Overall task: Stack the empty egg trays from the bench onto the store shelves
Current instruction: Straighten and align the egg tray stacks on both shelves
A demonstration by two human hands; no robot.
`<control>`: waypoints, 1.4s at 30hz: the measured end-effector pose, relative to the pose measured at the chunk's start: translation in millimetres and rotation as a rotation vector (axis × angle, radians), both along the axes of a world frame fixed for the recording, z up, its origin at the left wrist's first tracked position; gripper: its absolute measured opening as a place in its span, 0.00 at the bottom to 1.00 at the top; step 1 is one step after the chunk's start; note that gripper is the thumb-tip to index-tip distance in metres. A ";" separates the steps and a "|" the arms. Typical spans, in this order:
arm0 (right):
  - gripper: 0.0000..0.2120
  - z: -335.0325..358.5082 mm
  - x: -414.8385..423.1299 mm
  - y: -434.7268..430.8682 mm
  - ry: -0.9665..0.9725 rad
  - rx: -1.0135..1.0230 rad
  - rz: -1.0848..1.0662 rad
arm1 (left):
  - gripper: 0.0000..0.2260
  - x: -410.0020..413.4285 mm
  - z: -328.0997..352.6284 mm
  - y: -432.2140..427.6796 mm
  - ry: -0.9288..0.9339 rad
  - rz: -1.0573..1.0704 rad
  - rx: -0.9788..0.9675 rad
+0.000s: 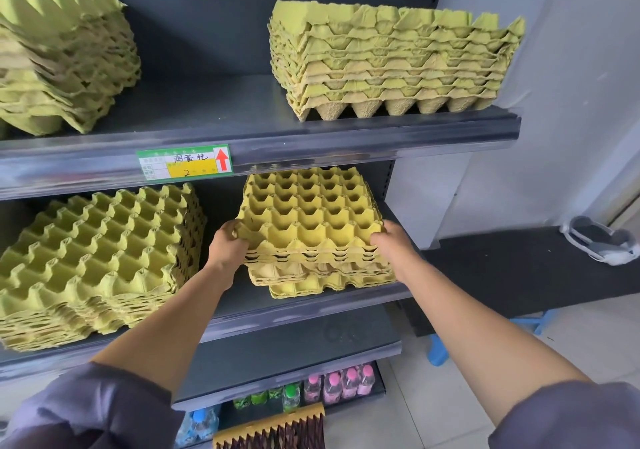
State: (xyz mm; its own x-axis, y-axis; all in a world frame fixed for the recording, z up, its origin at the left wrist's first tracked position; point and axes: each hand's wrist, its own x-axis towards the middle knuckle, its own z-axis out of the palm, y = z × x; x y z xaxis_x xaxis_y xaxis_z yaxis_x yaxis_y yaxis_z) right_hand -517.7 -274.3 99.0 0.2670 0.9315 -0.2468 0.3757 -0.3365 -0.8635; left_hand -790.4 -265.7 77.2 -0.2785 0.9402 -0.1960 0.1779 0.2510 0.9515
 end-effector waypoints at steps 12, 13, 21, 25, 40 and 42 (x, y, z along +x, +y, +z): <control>0.26 7.4 3.4 3.9 0.033 -0.135 -0.011 | 0.24 12.8 14.3 -4.2 0.039 0.036 0.037; 0.26 5.0 1.8 5.0 0.008 -0.122 -0.031 | 0.24 12.3 14.8 -4.6 0.033 0.039 0.033; 0.23 12.0 4.1 1.5 0.130 0.079 -0.061 | 0.22 9.5 19.1 -6.9 -0.099 0.041 0.118; 0.24 18.2 10.8 6.3 0.127 0.137 -0.086 | 0.23 17.9 20.8 -2.4 -0.137 0.009 0.148; 0.24 8.2 20.6 12.7 0.217 0.092 -0.100 | 0.23 24.9 0.7 6.1 -0.130 0.008 0.094; 0.28 12.4 21.9 13.1 0.316 0.041 -0.117 | 0.22 21.3 3.7 4.0 -0.160 0.002 0.107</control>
